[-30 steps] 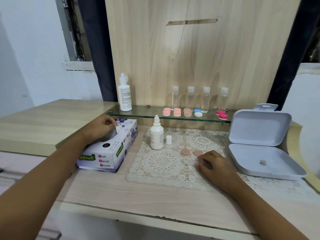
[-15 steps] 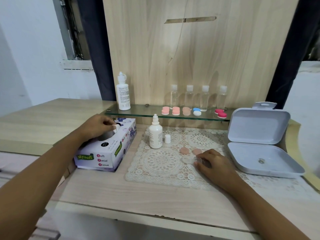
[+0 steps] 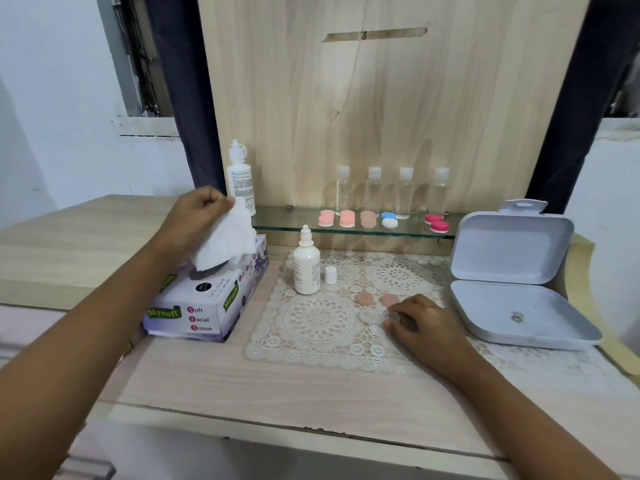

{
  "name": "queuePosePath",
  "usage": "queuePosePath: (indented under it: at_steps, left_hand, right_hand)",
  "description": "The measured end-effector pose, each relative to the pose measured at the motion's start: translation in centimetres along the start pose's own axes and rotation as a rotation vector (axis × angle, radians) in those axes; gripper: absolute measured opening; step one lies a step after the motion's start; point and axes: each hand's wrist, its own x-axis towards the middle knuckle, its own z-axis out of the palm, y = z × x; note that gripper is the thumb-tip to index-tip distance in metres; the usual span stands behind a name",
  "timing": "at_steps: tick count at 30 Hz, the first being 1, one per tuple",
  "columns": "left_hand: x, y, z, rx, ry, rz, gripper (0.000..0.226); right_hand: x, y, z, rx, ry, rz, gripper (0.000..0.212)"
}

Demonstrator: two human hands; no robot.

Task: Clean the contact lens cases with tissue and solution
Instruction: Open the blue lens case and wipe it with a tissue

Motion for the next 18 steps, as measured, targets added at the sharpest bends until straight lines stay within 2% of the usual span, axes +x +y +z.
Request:
queuePosePath:
  at_steps: [4, 7, 13, 18]
  left_hand:
    - [-1.6, 2.6, 2.1, 0.002, -0.036, 0.080, 0.018]
    - [-3.2, 3.9, 4.2, -0.085, -0.171, 0.062, 0.013]
    - [-6.2, 2.7, 10.2, 0.037, -0.415, 0.090, 0.004]
    - [-6.8, -0.1, 14.9, 0.236, -0.527, 0.109, 0.008]
  right_hand:
    - [0.0, 0.1, 0.1, -0.010, 0.002, 0.005, 0.023]
    - [0.0, 0.1, 0.1, -0.016, 0.000, 0.009, 0.024]
    - [-0.1, 0.0, 0.0, -0.012, 0.000, 0.019, 0.023]
    - [0.0, 0.0, 0.2, -0.017, 0.011, 0.031, 0.024]
